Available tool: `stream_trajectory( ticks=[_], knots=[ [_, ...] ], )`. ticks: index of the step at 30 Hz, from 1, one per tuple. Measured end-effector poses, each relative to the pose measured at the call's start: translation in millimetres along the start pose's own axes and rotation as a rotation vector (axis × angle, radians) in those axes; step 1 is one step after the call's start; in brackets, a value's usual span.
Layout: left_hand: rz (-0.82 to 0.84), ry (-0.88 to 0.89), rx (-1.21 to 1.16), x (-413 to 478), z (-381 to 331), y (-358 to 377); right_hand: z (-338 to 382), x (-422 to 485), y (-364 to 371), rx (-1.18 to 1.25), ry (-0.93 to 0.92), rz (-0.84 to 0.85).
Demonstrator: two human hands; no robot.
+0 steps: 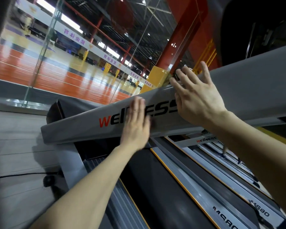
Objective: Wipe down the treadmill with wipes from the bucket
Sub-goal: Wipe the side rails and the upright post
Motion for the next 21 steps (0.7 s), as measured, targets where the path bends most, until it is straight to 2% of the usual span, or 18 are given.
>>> stream_trajectory(
  ticks=[2,4,5,9,10,11,12,14,16,21],
  knots=[
    [0.019,-0.298,-0.042,-13.2,59.3,0.6,16.4,0.9,0.1,0.010,-0.045,-0.004],
    [0.028,-0.369,-0.041,-23.6,77.6,-0.3,32.8,5.1,5.0,-0.008,-0.066,0.022],
    [0.026,-0.303,-0.054,-20.9,65.8,-0.7,38.2,8.0,9.2,-0.021,-0.049,0.048],
    [0.033,0.298,-0.053,-3.7,-33.1,-5.0,48.0,12.7,25.5,-0.049,0.045,0.111],
    [0.031,0.367,-0.040,-1.9,-34.6,-6.0,48.2,12.6,27.3,-0.047,0.045,0.083],
    [0.023,0.349,-0.027,-0.9,-19.6,-7.6,48.6,11.6,27.4,-0.040,0.042,0.065],
    [0.017,0.258,-0.032,-2.6,7.2,-8.0,48.2,11.0,28.8,-0.040,0.043,0.060],
    [0.024,-0.034,-0.058,-15.3,77.2,-11.3,47.6,13.7,28.5,-0.040,0.053,0.057],
    [0.104,-0.209,-0.027,-38.8,126.9,-13.5,51.9,15.6,26.4,-0.040,0.068,0.070],
    [0.171,-0.194,-0.096,-61.3,126.3,-15.2,60.6,20.4,23.5,-0.017,0.100,0.116]
  ],
)
Point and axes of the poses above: each hand's wrist, its own x-axis towards the middle knuckle, its own y-axis out of the palm, z = x × y, the point moved 6 cm from there along x, towards the middle knuckle, and after that the axes turned 13 degrees about y, right-handed, at the moved point
